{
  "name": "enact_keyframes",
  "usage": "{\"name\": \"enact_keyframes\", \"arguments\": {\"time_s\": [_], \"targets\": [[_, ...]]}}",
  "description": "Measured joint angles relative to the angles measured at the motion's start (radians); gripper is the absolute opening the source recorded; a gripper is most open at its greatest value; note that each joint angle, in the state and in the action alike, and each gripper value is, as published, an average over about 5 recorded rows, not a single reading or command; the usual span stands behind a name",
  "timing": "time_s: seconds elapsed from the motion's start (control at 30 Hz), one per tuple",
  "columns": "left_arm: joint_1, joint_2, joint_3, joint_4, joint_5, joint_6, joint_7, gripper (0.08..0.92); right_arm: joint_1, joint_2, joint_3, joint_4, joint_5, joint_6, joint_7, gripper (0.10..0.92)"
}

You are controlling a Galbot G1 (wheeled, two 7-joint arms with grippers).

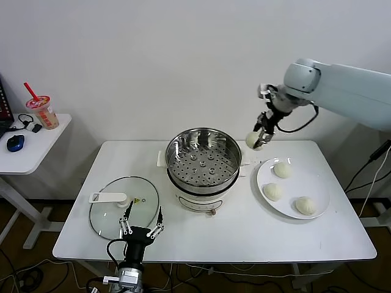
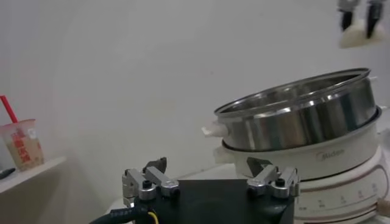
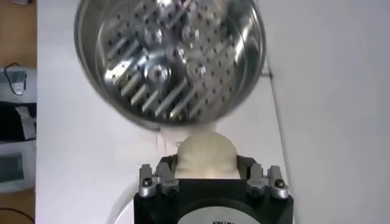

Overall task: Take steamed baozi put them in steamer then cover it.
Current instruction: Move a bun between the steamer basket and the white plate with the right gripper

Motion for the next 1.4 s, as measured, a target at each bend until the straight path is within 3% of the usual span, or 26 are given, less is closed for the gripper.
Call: {"name": "enact_keyframes", "arguments": {"time_s": [0.57,1.4], "targets": [[0.036,0.015,-0.026,-0.021,0.011,0.012,-0.001,0.823,-0.353,-0.274,0.330,-0.096,-0.270,0.048,-0.014,0.659],[0.086,-0.013,-0.038,-0.026,0.039,0.005,-0.012,0.823,-0.744,-0.179,0.850,-0.428,-0.573,0.126,-0.035,0.662]]}}
